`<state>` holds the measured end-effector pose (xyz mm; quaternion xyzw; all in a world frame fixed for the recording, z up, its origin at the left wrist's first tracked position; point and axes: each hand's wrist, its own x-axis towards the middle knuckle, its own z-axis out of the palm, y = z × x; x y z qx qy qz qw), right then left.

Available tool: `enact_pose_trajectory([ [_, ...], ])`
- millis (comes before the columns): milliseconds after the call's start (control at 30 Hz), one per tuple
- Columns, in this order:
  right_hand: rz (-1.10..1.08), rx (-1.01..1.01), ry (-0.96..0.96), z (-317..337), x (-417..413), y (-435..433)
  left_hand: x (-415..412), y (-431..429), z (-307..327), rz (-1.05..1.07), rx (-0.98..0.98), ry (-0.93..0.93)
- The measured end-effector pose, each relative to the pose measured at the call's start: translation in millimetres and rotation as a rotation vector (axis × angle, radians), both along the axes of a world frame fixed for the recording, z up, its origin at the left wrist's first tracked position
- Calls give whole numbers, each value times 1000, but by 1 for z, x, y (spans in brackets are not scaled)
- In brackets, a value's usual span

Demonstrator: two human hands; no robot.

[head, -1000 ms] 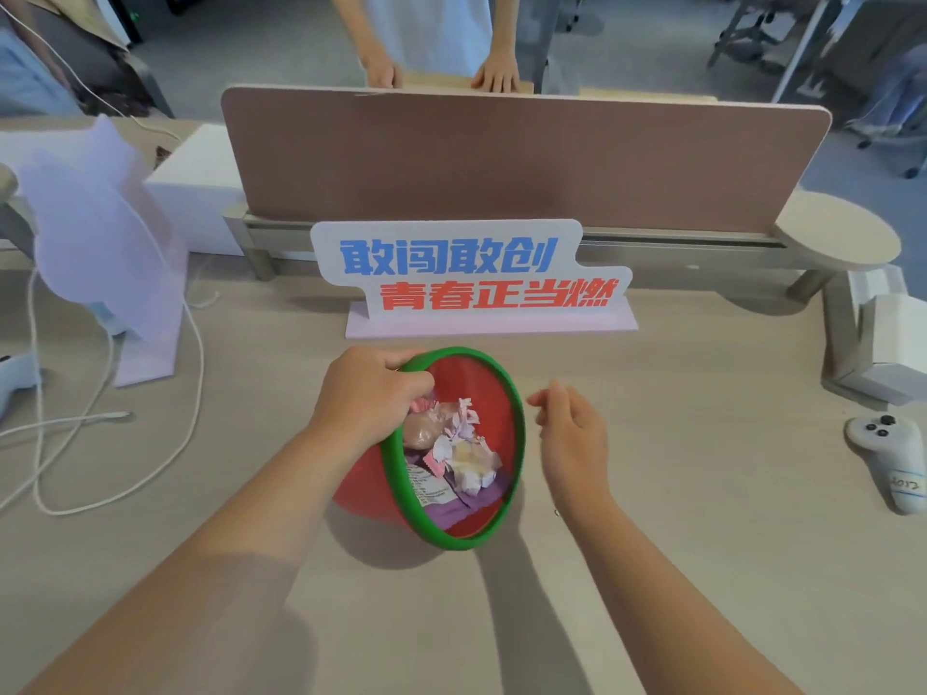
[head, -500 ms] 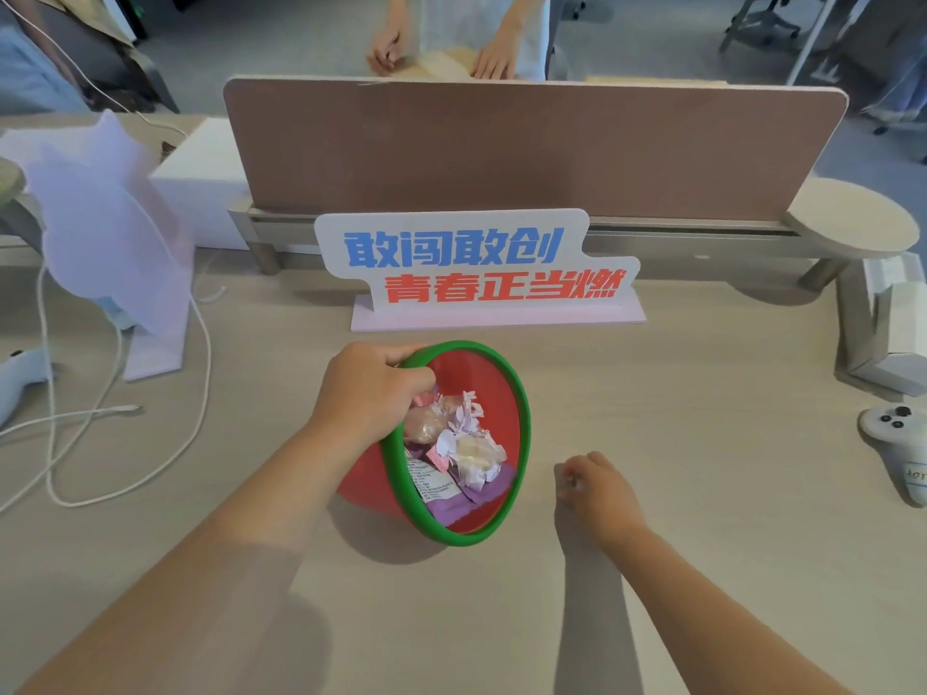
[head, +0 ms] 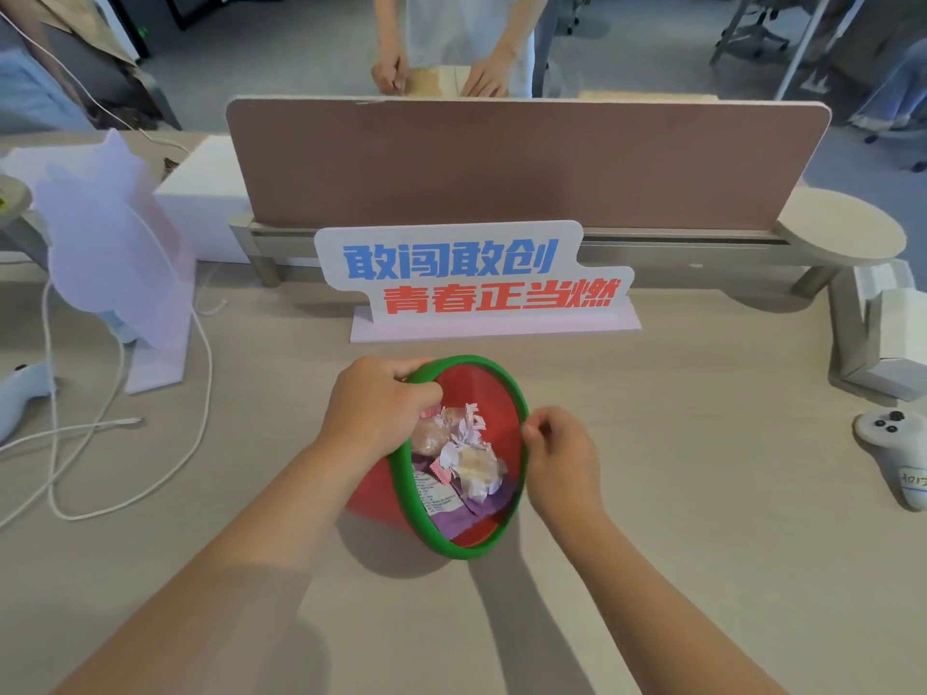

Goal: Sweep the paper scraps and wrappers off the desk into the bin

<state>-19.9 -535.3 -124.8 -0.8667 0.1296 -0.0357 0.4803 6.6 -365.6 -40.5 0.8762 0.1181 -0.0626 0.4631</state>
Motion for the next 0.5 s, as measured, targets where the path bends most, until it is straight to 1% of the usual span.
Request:
enact_pose_trajectory([
  [33, 117, -8, -46, 12, 1, 11, 0, 0, 1, -6, -2, 2],
  [100, 399, -54, -72, 27, 3, 26, 0, 0, 1, -17, -4, 2],
  [133, 512, -92, -83, 30, 3, 30, 0, 0, 1, -16, -8, 0],
  [167, 568, -101, -98, 31, 3, 32, 0, 1, 2, -10, -11, -2],
  [200, 564, -73, -100, 33, 2, 31, 0, 2, 1, -8, -15, 1],
  [233, 514, -42, -97, 34, 0, 29, 0, 3, 2, -5, -16, 3],
  [333, 224, -46, -84, 28, -5, 18, -1, 10, 1, 8, -25, 2],
  [400, 51, 0, -25, 20, -6, 10, -1, 15, 0, 19, -41, -1],
  [433, 21, 28, -6, 18, -7, 9, -1, 17, 0, 30, -51, -1],
  [500, 59, 45, 0, 19, -7, 14, -1, 19, -1, 46, -72, 2],
])
